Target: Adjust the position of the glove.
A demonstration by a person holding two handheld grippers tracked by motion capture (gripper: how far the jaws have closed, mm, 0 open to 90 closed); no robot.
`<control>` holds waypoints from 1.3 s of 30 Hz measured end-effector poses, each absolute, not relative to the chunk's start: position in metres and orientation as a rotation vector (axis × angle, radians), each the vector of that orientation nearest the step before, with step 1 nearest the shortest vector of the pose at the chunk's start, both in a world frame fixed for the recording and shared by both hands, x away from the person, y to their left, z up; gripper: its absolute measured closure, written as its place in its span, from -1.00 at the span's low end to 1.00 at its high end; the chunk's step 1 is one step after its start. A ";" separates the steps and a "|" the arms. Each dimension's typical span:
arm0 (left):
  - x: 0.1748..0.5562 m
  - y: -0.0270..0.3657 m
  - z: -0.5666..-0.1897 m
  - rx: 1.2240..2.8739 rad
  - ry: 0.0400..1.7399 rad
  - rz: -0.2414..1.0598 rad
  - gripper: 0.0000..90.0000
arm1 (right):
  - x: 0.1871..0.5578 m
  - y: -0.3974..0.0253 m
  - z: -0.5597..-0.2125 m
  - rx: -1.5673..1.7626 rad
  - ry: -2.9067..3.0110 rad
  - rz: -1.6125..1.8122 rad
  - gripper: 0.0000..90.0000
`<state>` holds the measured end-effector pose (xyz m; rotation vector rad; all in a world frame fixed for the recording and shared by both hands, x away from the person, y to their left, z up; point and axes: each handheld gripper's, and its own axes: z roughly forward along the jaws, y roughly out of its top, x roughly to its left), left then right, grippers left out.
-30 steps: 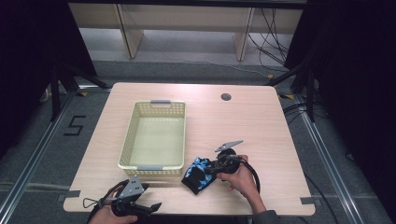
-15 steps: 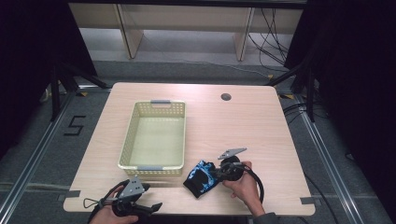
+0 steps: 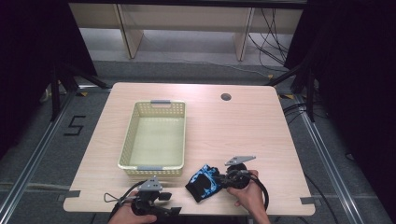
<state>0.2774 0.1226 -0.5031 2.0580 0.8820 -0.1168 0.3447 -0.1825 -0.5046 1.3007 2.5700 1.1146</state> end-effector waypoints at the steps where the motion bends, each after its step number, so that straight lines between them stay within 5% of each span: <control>1: 0.280 0.117 -0.504 2.056 0.890 -0.130 -0.27 | 0.344 -0.183 -0.505 1.310 2.570 1.115 0.82; 27: 0.307 0.066 -0.513 2.033 0.999 -0.262 -0.02 | 0.338 -0.188 -0.510 1.340 2.548 1.193 0.79; 39: 0.313 0.076 -0.516 1.956 0.996 -0.282 0.35 | 0.337 -0.191 -0.510 1.341 2.554 1.201 0.78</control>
